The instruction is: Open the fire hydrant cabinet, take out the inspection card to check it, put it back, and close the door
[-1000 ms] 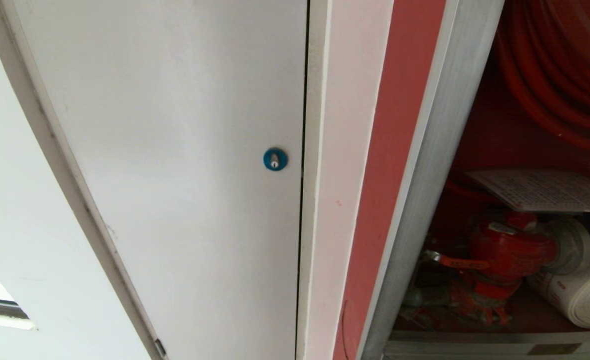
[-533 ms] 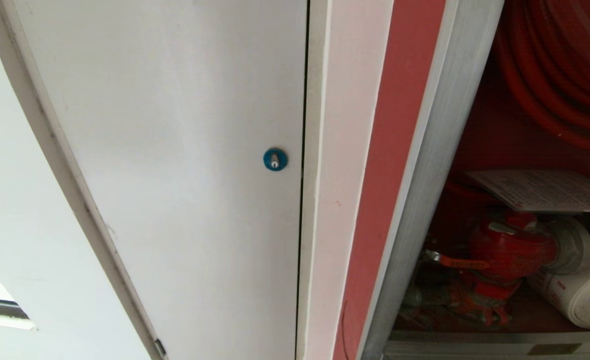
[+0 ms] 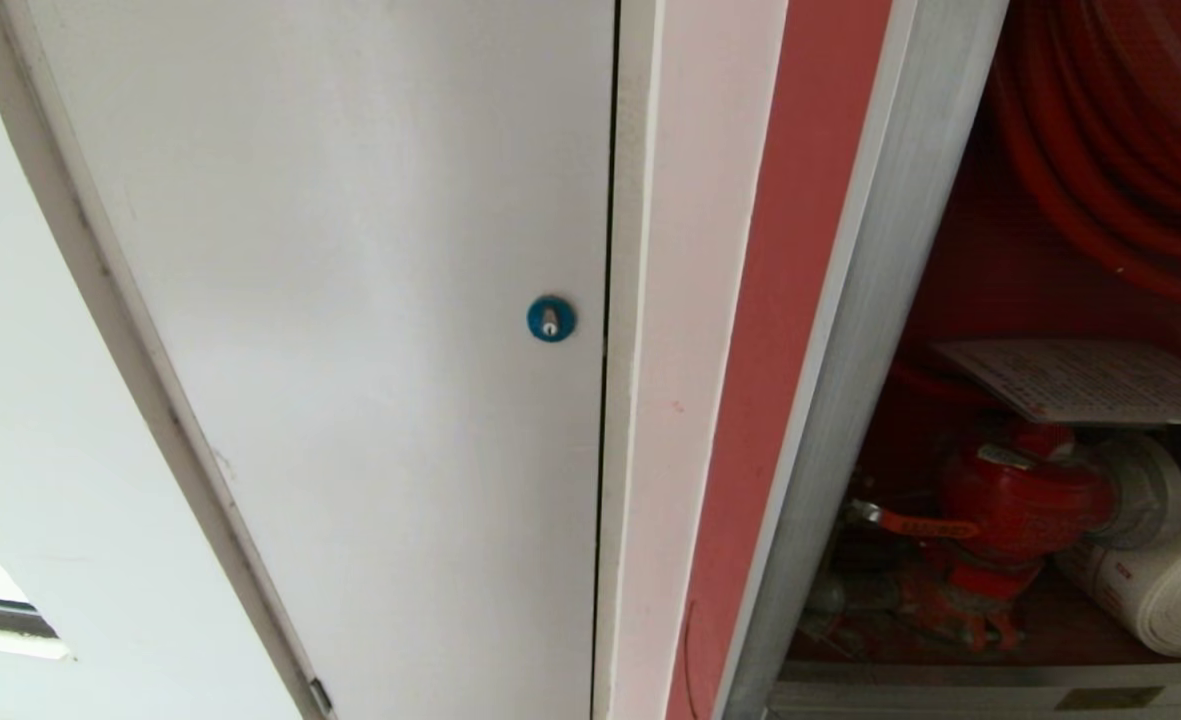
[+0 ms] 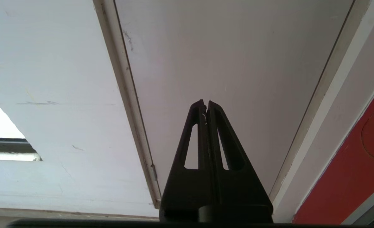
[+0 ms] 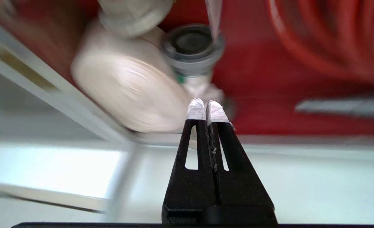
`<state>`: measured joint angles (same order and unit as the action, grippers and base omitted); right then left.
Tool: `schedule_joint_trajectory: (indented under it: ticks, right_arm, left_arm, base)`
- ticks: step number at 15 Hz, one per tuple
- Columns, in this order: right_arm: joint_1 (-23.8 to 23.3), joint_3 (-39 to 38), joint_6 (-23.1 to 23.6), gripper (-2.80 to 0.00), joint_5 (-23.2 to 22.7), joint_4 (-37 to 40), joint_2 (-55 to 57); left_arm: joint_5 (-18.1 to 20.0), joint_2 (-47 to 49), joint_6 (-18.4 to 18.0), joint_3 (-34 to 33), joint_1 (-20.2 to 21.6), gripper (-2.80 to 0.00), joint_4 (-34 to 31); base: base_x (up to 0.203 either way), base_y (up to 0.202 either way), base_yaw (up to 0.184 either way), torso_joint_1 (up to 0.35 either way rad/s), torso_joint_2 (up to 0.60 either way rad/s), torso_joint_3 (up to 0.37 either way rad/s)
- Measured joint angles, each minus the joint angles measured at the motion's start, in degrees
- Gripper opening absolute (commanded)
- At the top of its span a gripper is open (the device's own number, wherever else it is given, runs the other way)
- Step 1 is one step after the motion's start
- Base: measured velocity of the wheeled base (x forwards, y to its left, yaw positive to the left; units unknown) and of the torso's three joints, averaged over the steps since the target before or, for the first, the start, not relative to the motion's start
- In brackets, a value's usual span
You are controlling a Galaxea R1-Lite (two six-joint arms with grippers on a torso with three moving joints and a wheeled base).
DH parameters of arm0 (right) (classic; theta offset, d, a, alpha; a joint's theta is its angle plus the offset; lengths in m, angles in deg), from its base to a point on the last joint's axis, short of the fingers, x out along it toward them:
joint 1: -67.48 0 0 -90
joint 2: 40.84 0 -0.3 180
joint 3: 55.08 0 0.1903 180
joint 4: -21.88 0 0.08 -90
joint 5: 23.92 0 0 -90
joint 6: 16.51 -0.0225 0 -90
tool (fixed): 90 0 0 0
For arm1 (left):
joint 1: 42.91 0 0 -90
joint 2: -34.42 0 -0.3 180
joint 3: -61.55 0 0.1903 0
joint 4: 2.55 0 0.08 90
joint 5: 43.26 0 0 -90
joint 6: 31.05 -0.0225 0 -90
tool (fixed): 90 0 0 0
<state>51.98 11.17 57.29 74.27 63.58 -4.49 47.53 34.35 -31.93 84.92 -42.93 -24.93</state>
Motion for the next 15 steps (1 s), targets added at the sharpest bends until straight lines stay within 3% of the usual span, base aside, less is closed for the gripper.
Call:
schedule_joint_trajectory:
  ticks: [2, 6, 8, 12, 15]
  right_arm:
    - [1.9, -0.1, -9.9, -2.8, -0.2, 1.2, -0.2]
    - [11.1, -1.6, -35.0, -2.8, -0.5, 2.2, -1.8]
    - [13.4, -3.9, -46.4, -2.8, -2.1, 2.2, -4.9]
    - [14.4, -10.2, -63.5, -2.8, -6.5, 1.9, -14.4]
    - [15.3, -14.1, -73.2, -2.8, -7.8, 1.8, -21.9]
  left_arm:
    - [0.0, 0.0, 0.0, 0.0, 0.0, -2.8, 0.0]
    - [0.0, 0.0, 0.0, 0.0, 0.0, -2.8, 0.0]
    - [0.0, 0.0, 0.0, 0.0, 0.0, -2.8, 0.0]
    - [0.0, 0.0, 0.0, 0.0, 0.0, -2.8, 0.0]
    - [0.0, 0.0, 0.0, 0.0, 0.0, -2.8, 0.0]
  base:
    - [0.0, 0.0, 0.0, 0.0, 0.0, 0.0]
    - [0.0, 0.0, 0.0, 0.0, 0.0, 0.0]
    - [0.0, 0.0, 0.0, 0.0, 0.0, 0.0]
    - [0.0, 0.0, 0.0, 0.0, 0.0, 0.0]
    - [0.0, 0.0, 0.0, 0.0, 0.0, 0.0]
